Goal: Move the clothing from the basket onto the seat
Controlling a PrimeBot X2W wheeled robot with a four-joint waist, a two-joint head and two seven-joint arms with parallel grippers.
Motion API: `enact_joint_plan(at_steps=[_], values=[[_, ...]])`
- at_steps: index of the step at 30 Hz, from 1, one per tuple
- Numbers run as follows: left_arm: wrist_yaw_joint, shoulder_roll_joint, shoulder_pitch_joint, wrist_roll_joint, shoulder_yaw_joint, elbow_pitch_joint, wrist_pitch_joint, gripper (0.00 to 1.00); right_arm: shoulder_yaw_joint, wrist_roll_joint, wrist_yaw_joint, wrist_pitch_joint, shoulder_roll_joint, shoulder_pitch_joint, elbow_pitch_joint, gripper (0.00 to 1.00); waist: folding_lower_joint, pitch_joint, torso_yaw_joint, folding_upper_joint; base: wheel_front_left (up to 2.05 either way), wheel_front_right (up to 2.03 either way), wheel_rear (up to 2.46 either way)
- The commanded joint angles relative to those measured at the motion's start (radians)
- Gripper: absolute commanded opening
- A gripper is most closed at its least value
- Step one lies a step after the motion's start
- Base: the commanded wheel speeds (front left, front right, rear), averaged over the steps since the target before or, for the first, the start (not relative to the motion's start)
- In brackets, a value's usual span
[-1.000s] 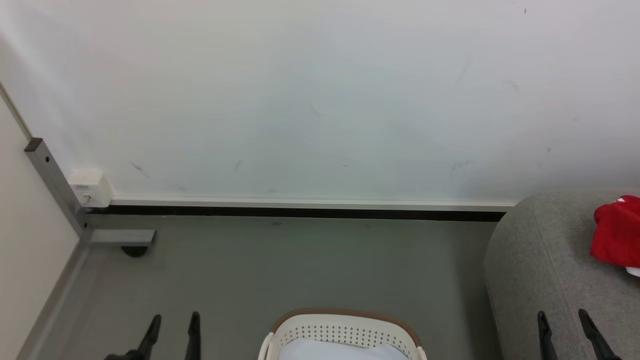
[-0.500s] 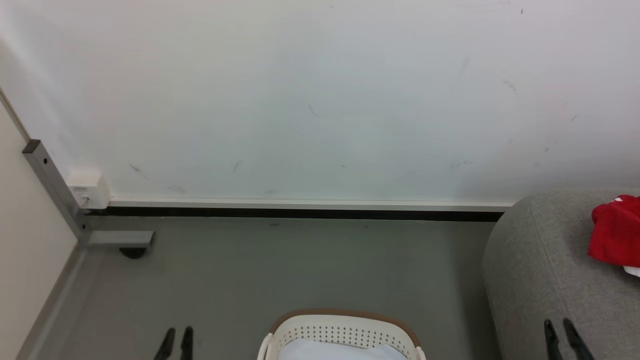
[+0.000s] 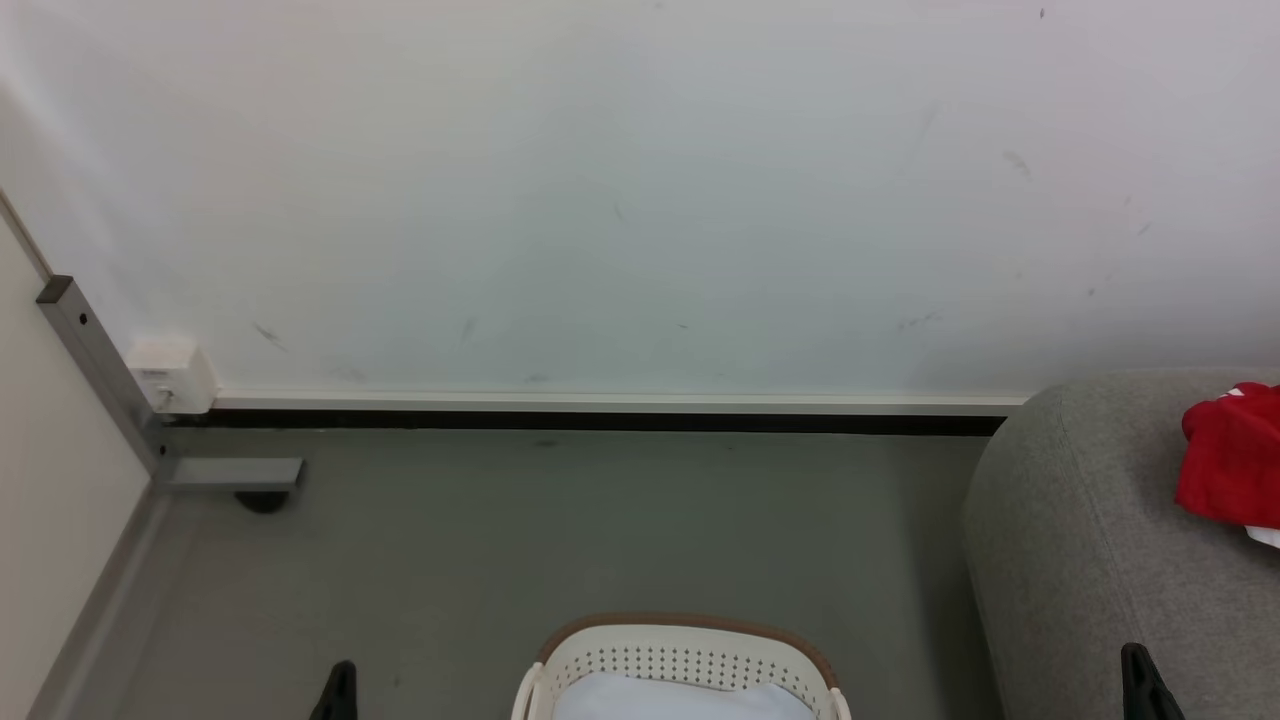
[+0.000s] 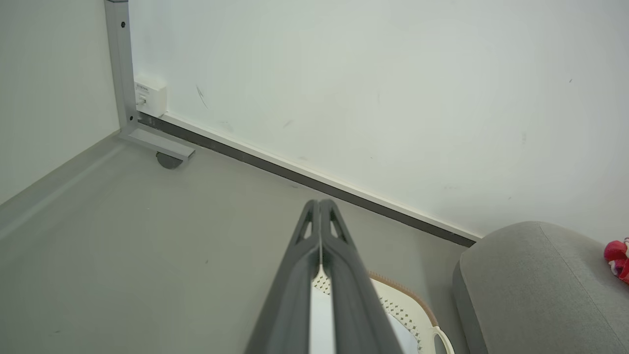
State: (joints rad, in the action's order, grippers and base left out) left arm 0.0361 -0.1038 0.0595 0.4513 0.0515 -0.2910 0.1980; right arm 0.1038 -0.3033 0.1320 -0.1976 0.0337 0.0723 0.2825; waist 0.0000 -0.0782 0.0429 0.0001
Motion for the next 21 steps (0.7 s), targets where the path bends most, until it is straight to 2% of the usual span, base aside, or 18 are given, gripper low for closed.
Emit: enact_joint_plan(at_steps=[1, 21], values=[[0.006, -0.002, -0.031, 0.049, -0.011, 0.018, -0.01, 0.0, 0.0, -0.054, 0.0, 0.009, 0.01, -0.033, -0.021, 0.0, 0.0, 0.001, -0.001, -0.0001, 0.0, 0.0, 0.0], [0.03, 0.012, -0.069, 0.349, -0.052, 0.029, -0.09, 0.0, 0.001, -0.392, -0.001, 0.088, 0.013, -0.073, -0.03, 0.0, 0.0, 0.016, -0.008, -0.0001, 0.0, 0.0, 0.0]])
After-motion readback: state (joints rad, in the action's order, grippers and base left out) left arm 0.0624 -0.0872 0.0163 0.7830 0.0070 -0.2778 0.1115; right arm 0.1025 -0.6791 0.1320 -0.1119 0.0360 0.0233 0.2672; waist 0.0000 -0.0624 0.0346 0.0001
